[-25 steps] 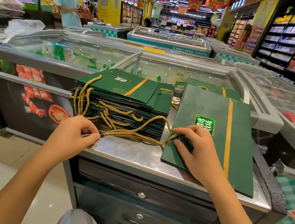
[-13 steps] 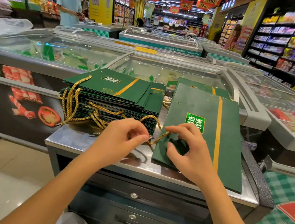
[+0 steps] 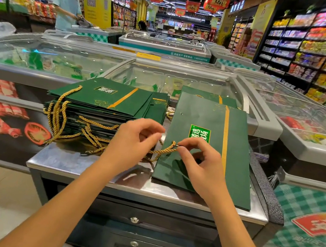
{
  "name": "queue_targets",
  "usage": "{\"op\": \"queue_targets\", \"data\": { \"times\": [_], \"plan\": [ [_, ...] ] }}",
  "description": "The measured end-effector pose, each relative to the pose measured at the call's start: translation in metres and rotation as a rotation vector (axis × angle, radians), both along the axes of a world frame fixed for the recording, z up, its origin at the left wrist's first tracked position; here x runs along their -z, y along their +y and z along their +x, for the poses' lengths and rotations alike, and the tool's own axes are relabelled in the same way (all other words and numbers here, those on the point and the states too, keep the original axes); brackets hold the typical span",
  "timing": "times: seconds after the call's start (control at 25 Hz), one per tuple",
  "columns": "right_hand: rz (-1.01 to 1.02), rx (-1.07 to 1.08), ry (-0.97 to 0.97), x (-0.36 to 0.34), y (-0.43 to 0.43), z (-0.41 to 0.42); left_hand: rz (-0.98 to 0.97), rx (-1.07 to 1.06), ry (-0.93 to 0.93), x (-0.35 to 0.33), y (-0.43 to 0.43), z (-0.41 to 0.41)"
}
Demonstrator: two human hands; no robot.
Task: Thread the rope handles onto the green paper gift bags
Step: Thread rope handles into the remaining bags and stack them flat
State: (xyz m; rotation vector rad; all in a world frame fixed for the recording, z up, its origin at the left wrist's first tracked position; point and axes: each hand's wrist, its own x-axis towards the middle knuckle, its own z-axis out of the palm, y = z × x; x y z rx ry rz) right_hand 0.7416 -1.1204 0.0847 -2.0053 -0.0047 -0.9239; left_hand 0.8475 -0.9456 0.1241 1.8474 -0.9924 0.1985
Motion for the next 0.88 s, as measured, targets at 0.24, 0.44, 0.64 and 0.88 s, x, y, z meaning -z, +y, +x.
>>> {"op": "queue_targets", "data": {
  "times": [0.24,0.44,0.64,0.88],
  "plan": [
    [0.098,0.020,-0.017,-0.001,0.000,-0.001,0.245,-0.045,-0.025,-0.036,-0.040,0.028],
    [0.129,0.036,-0.017,-0.002,0.001,-0.001,0.492,-0.129,-0.104,-0.052,-0.071,0.038],
    [0.156,0.036,-0.012,-0.002,0.000,-0.003,0.521,-0.156,-0.080,-0.047,-0.084,0.038],
    [0.235,0.007,-0.024,-0.010,0.002,-0.008,0.239,-0.072,0.135,-0.050,-0.082,0.040]
  ]
}}
